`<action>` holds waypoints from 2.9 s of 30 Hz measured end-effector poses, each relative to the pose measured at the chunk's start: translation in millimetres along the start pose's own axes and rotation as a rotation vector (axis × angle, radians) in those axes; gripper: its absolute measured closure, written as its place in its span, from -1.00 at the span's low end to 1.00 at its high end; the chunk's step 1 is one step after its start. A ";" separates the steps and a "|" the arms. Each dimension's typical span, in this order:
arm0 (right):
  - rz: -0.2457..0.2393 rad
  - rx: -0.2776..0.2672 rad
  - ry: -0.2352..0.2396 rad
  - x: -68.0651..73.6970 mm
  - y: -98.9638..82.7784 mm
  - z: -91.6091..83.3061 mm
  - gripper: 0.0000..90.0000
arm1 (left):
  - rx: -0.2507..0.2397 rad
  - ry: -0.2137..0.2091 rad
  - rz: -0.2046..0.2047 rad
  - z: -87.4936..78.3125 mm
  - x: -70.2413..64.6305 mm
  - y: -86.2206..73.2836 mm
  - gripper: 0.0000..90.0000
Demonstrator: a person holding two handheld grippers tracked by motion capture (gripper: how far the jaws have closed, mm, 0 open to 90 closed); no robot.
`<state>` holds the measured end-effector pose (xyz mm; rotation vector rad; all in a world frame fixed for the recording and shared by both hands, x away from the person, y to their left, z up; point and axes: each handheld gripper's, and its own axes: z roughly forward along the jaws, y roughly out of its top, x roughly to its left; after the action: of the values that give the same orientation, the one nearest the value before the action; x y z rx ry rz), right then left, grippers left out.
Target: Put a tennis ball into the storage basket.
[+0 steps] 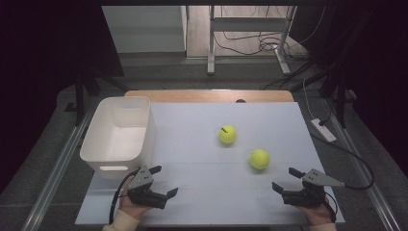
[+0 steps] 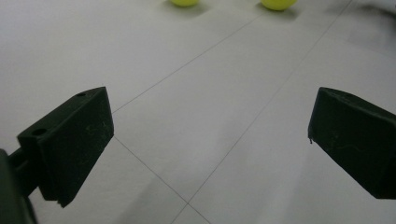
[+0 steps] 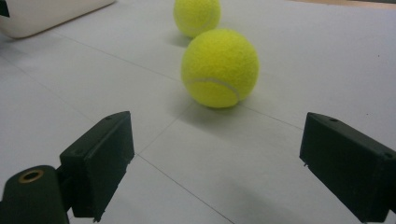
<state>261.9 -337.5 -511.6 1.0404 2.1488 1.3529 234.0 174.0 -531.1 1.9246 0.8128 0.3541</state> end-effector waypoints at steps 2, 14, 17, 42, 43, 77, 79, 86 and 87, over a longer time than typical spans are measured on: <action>-0.002 0.001 -0.001 0.2 -0.3 0.2 -0.78 | 0.000 0.003 0.000 0.2 0.1 -0.1 -0.98; 0.009 -0.012 0.004 -0.7 -0.6 0.3 -0.76 | 0.002 0.005 -0.006 2.5 -0.2 0.2 -0.97; 0.006 -0.013 0.007 -0.9 -0.3 1.5 -0.76 | 0.002 0.005 -0.006 2.7 -0.3 0.3 -0.98; 0.004 -0.019 0.010 -0.6 2.3 3.6 -0.75 | 0.013 0.023 0.006 10.6 -10.5 20.1 -0.97; 0.004 -0.019 0.011 -0.7 2.2 3.9 -0.75 | 0.018 0.023 0.009 12.1 -11.9 21.1 -0.97; -0.006 -0.017 0.019 2.9 2.6 5.1 -0.75 | 0.034 0.001 0.012 41.7 -19.1 65.0 -0.96; -0.006 -0.017 0.019 2.8 2.6 5.2 -0.75 | 0.033 0.002 0.014 42.8 -18.9 66.7 -0.96; -0.008 -0.017 0.022 3.6 3.5 5.7 -0.74 | 0.043 0.002 0.020 51.7 -19.9 73.3 -0.96; -0.010 -0.016 0.024 4.0 3.6 6.3 -0.74 | 0.047 0.001 0.022 53.0 -19.9 74.2 -0.96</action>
<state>264.8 -329.8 -511.0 1.0115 2.1534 1.3829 277.7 102.7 -489.8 1.9784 0.8074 0.3517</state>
